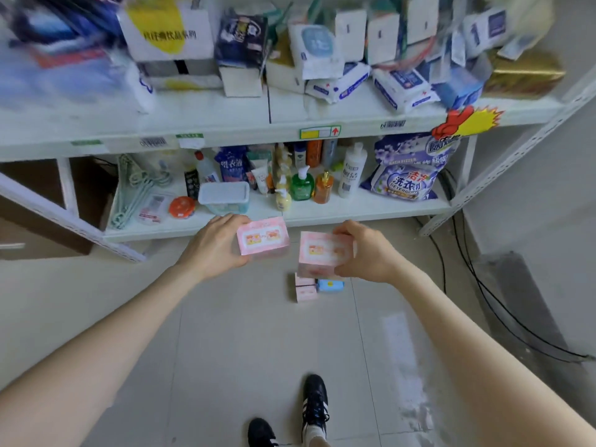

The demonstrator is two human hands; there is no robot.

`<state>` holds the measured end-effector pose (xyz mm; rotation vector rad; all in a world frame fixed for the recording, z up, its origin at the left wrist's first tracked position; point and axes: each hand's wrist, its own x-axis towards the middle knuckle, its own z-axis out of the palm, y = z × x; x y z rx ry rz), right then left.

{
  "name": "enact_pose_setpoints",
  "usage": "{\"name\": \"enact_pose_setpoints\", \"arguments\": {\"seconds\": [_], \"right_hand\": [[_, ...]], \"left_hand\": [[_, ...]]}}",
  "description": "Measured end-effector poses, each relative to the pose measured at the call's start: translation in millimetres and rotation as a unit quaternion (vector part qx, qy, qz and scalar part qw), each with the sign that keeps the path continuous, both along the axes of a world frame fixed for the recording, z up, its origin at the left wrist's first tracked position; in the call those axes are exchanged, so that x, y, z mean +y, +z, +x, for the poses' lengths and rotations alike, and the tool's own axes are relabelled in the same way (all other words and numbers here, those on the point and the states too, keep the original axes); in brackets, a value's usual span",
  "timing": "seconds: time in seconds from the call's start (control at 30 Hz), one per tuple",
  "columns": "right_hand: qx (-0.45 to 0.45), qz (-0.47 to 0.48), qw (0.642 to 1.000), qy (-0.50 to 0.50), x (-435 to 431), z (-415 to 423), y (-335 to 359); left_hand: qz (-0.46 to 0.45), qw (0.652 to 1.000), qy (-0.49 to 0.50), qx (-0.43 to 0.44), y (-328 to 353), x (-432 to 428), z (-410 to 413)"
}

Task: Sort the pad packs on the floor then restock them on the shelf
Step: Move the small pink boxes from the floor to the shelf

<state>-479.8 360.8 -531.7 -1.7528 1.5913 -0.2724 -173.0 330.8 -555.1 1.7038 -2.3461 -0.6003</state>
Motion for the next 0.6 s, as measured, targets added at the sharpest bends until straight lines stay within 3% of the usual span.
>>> {"name": "enact_pose_setpoints", "arguments": {"seconds": [0.2, 0.6], "right_hand": [[-0.023, -0.057, 0.998, 0.014, -5, 26, 97], [-0.011, -0.196, 0.977, 0.083, -13, 91, 278]], "left_hand": [[-0.069, 0.997, 0.013, 0.035, 101, -1, 43], [-0.195, 0.981, -0.007, 0.009, 286, 21, 116]]}}
